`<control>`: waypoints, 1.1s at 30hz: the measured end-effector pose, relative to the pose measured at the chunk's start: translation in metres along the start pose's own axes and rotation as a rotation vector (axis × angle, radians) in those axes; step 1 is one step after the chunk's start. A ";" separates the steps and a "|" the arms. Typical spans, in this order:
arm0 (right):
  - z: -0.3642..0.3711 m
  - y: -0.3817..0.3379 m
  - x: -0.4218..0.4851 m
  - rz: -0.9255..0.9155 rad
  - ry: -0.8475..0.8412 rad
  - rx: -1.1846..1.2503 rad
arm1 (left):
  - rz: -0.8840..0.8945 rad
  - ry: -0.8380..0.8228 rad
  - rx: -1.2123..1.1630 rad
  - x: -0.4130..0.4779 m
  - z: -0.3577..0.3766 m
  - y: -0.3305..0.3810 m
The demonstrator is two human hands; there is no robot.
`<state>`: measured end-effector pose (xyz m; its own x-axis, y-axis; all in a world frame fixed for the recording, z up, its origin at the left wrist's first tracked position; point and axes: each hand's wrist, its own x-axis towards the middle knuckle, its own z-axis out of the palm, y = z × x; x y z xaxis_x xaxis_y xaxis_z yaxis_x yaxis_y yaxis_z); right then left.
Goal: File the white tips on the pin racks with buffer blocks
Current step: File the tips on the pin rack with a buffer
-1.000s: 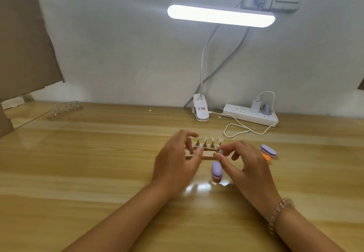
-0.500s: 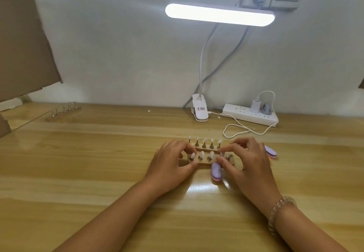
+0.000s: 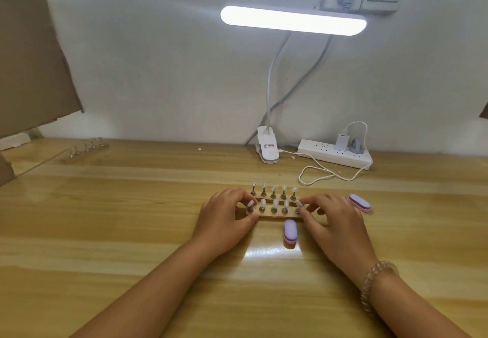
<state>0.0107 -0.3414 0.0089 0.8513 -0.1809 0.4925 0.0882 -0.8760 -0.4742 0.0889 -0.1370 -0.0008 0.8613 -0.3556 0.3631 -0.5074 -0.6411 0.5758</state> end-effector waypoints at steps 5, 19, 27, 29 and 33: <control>0.001 0.001 0.001 -0.004 0.024 0.015 | -0.030 -0.012 0.024 0.001 0.002 0.001; 0.000 -0.015 -0.010 -0.255 0.086 0.264 | 0.243 -0.101 -0.237 -0.025 0.016 0.031; 0.000 -0.001 -0.009 -0.134 -0.210 0.126 | 0.055 -0.116 -0.436 -0.014 0.009 0.026; -0.001 0.002 -0.011 -0.162 -0.288 0.023 | 0.052 -0.138 -0.402 -0.012 0.009 0.024; -0.004 0.001 -0.011 -0.171 -0.284 0.029 | 0.071 -0.168 -0.343 -0.010 0.007 0.021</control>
<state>-0.0004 -0.3421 0.0061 0.9328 0.1029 0.3455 0.2533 -0.8689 -0.4252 0.0698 -0.1518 0.0030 0.8021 -0.5154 0.3018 -0.5209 -0.3564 0.7757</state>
